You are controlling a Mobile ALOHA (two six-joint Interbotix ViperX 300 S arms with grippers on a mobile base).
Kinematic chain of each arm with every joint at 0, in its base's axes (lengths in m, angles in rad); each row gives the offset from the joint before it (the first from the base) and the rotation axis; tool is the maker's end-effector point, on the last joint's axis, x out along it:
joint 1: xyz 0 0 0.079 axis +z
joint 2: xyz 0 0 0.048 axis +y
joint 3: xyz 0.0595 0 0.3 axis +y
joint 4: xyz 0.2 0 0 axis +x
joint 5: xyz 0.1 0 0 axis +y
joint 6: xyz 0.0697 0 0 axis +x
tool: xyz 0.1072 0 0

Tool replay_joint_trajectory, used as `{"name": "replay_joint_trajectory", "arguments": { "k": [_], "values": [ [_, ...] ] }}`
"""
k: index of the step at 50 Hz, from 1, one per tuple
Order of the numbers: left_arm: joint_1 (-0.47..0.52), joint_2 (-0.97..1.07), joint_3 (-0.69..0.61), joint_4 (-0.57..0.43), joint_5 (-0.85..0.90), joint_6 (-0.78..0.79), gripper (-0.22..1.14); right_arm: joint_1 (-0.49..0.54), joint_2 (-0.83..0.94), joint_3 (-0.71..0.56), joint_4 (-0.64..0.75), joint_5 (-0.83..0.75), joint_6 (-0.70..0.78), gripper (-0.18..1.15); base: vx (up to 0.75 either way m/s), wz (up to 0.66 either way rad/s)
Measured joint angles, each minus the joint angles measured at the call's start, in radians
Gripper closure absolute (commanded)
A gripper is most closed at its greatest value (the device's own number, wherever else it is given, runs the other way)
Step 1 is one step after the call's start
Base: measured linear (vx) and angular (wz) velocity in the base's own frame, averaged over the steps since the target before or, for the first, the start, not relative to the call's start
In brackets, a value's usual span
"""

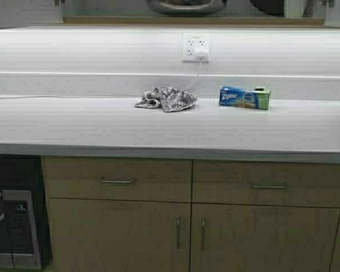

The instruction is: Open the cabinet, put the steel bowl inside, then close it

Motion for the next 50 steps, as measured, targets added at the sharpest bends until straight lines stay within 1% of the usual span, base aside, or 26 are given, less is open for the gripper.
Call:
{"name": "replay_joint_trajectory", "arguments": {
  "k": [3, 7, 13, 18, 23, 26, 31, 34, 39, 45, 50],
  "values": [
    [-0.028, 0.037, -0.029, 0.002, -0.003, 0.005, 0.87, 0.031, 0.032, -0.026, 0.000, 0.000, 0.000, 0.91, -0.03, -0.02],
    [-0.038, 0.067, -0.055, -0.002, -0.011, -0.002, 0.87, 0.063, 0.057, -0.048, -0.002, 0.000, -0.003, 0.91, -0.02, -0.01],
    [-0.060, 0.078, -0.064, -0.002, -0.012, -0.002, 0.87, 0.081, 0.071, -0.061, -0.002, 0.005, -0.002, 0.91, 0.00, 0.00],
    [-0.098, 0.046, -0.035, -0.002, -0.017, 0.000, 0.87, 0.109, 0.060, -0.057, -0.005, 0.017, -0.003, 0.91, 0.00, 0.00],
    [-0.158, -0.017, 0.029, -0.002, -0.031, 0.003, 0.87, 0.163, 0.017, -0.018, -0.017, 0.023, -0.015, 0.91, 0.00, -0.01],
    [-0.192, -0.063, 0.072, -0.002, -0.040, 0.008, 0.87, 0.213, -0.025, 0.014, -0.021, 0.029, -0.029, 0.91, 0.00, -0.03],
    [-0.210, -0.140, 0.153, 0.000, -0.046, 0.011, 0.87, 0.310, -0.110, 0.083, -0.021, 0.031, -0.040, 0.91, 0.00, -0.02],
    [-0.202, -0.187, 0.216, -0.002, -0.048, 0.008, 0.87, 0.337, -0.169, 0.138, -0.020, 0.034, -0.037, 0.91, 0.01, 0.01],
    [-0.225, -0.264, 0.325, 0.002, -0.063, 0.008, 0.87, 0.365, -0.262, 0.250, -0.012, 0.034, -0.031, 0.91, 0.02, 0.02],
    [-0.311, -0.341, 0.426, 0.012, -0.118, 0.015, 0.87, 0.460, -0.367, 0.394, 0.003, 0.035, -0.031, 0.91, 0.03, 0.00],
    [-0.388, -0.365, 0.449, 0.035, -0.149, 0.017, 0.87, 0.561, -0.453, 0.500, 0.018, 0.032, -0.025, 0.91, 0.06, 0.02]
  ]
}}
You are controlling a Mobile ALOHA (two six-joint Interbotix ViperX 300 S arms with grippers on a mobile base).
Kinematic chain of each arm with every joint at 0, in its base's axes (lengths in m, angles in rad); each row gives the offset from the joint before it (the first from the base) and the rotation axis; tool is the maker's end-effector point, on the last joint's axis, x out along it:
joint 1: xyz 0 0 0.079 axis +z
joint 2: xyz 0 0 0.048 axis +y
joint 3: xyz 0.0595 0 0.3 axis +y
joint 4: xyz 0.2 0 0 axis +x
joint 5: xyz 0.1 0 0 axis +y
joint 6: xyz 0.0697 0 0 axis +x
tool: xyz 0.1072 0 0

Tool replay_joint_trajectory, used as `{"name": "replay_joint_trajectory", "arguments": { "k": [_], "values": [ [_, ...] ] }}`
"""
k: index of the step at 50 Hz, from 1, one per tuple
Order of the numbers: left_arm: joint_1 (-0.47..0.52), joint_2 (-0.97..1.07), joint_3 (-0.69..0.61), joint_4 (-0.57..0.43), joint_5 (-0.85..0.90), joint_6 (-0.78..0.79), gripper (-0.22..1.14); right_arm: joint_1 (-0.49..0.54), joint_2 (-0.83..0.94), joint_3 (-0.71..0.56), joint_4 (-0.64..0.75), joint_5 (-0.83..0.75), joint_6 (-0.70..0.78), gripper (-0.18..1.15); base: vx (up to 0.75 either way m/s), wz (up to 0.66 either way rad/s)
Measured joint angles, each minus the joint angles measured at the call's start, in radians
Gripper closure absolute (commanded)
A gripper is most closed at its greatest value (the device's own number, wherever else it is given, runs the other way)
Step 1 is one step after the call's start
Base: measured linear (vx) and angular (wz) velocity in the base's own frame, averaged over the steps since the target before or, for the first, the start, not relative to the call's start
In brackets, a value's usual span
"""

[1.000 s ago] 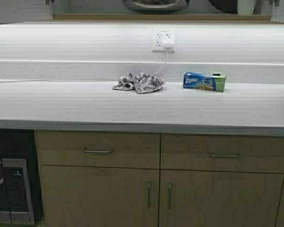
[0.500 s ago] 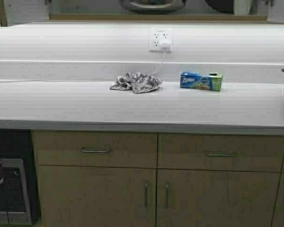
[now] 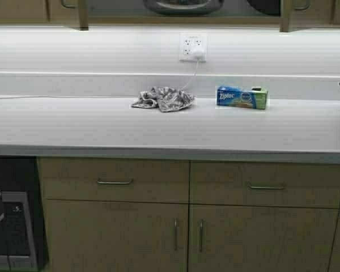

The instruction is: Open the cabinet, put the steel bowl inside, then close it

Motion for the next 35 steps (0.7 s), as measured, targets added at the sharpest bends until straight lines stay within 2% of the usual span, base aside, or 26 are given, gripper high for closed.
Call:
{"name": "replay_joint_trajectory", "arguments": {
  "k": [5, 13, 29, 35],
  "values": [
    [-0.049, 0.026, -0.032, 0.020, -0.009, 0.000, 0.87, 0.078, -0.064, 0.064, 0.020, 0.000, 0.015, 0.91, 0.07, 0.00],
    [-0.064, 0.152, -0.161, 0.026, -0.011, 0.000, 0.87, 0.175, -0.138, 0.127, 0.043, 0.006, 0.038, 0.91, 0.07, -0.02],
    [-0.112, 0.476, -0.514, 0.025, -0.005, -0.008, 0.87, 0.207, -0.235, 0.155, 0.044, 0.012, 0.041, 0.91, 0.06, -0.01],
    [-0.123, 0.520, -0.575, 0.025, 0.037, -0.009, 0.87, 0.206, -0.229, 0.155, 0.044, 0.012, 0.038, 0.91, 0.02, -0.02]
  ]
}}
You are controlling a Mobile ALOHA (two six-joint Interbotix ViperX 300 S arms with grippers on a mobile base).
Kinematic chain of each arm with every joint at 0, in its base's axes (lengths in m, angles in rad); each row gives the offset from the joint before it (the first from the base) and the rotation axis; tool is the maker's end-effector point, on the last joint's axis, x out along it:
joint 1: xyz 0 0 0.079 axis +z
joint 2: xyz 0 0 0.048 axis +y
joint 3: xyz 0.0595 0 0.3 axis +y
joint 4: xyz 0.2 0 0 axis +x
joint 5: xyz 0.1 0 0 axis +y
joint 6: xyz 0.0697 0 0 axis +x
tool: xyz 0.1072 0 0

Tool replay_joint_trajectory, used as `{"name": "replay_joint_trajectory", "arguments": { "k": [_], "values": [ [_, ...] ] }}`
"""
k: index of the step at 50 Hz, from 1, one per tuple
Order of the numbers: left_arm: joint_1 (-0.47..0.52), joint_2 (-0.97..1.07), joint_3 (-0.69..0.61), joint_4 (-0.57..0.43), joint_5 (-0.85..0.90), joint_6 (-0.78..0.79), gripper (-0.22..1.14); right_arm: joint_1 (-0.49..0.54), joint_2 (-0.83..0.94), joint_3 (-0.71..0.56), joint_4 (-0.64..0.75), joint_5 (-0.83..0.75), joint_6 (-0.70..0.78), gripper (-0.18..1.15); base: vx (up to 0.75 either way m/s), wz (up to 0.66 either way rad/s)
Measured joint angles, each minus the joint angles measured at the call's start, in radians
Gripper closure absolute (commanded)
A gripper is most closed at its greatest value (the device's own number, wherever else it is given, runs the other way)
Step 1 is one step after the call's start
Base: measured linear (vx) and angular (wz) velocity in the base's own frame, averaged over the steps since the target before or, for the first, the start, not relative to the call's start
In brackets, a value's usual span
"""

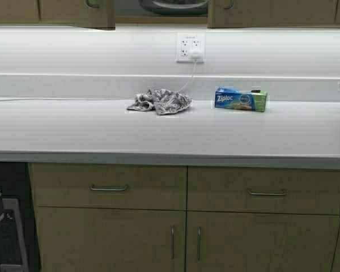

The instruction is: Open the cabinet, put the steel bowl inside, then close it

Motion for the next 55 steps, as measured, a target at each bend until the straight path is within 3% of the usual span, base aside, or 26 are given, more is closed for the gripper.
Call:
{"name": "replay_joint_trajectory", "arguments": {
  "k": [7, 22, 34, 48, 55],
  "values": [
    [-0.017, -0.029, 0.061, 0.003, 0.011, 0.009, 0.87, 0.002, 0.031, -0.006, 0.000, -0.002, -0.003, 0.91, 0.01, -0.02],
    [-0.018, -0.350, 0.453, 0.009, -0.066, 0.011, 0.87, 0.002, 0.187, -0.104, 0.000, -0.058, -0.003, 0.91, 0.03, -0.01],
    [-0.021, -0.591, 0.712, 0.008, -0.110, 0.005, 0.87, 0.003, 0.408, -0.334, -0.003, -0.118, -0.009, 0.91, 0.06, 0.01],
    [-0.021, -0.658, 0.739, 0.008, -0.101, -0.002, 0.87, 0.002, 0.695, -0.650, -0.009, -0.067, -0.025, 0.91, 0.10, -0.03],
    [-0.021, -0.652, 0.732, 0.009, -0.095, -0.002, 0.87, 0.003, 0.729, -0.695, -0.014, 0.021, -0.032, 0.91, 0.15, -0.01]
  ]
}}
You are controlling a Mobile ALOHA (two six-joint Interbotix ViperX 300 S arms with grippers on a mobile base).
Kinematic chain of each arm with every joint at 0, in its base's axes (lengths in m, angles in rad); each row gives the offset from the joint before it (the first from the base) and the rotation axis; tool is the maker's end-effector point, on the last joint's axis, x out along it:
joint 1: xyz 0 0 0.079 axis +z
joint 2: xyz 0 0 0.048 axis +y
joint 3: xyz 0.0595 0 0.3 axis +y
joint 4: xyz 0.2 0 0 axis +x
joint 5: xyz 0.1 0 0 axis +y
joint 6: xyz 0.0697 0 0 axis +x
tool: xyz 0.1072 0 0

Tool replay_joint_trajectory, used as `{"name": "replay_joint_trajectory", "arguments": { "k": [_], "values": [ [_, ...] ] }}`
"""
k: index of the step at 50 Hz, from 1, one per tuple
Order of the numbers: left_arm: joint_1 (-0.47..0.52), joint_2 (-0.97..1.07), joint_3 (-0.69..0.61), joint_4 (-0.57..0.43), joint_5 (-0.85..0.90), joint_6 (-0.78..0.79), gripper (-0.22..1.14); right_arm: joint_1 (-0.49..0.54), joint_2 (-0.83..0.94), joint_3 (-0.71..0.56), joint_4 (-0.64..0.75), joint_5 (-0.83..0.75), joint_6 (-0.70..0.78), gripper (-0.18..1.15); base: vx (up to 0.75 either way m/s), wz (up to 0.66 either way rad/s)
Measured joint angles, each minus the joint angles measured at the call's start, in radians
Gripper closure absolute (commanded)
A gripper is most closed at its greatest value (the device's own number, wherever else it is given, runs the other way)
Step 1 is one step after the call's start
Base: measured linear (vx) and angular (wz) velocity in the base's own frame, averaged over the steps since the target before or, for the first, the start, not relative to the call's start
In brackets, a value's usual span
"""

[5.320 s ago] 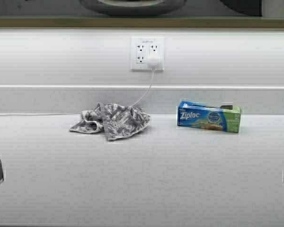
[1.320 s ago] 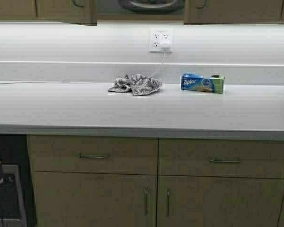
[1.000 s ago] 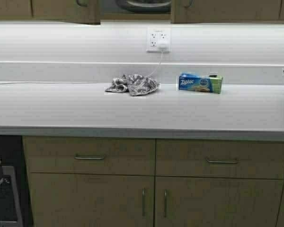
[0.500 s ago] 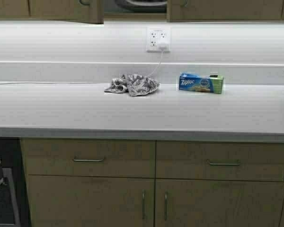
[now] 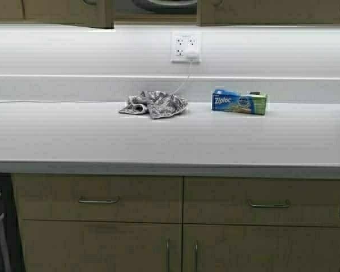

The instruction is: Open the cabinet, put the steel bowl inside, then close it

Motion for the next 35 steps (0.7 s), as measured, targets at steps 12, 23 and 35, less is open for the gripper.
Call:
{"name": "replay_joint_trajectory", "arguments": {
  "k": [12, 23, 35],
  "values": [
    [-0.002, 0.087, -0.101, 0.000, 0.005, 0.005, 0.87, 0.043, -0.249, 0.287, 0.000, 0.009, 0.011, 0.91, 0.17, -0.04],
    [0.005, 0.202, -0.239, 0.000, 0.011, 0.000, 0.87, 0.081, -0.365, 0.431, 0.000, -0.037, 0.008, 0.91, 0.17, -0.05],
    [-0.011, 0.273, -0.314, 0.000, 0.060, 0.005, 0.87, 0.101, -0.419, 0.466, 0.011, -0.035, 0.017, 0.91, 0.13, 0.02]
  ]
}}
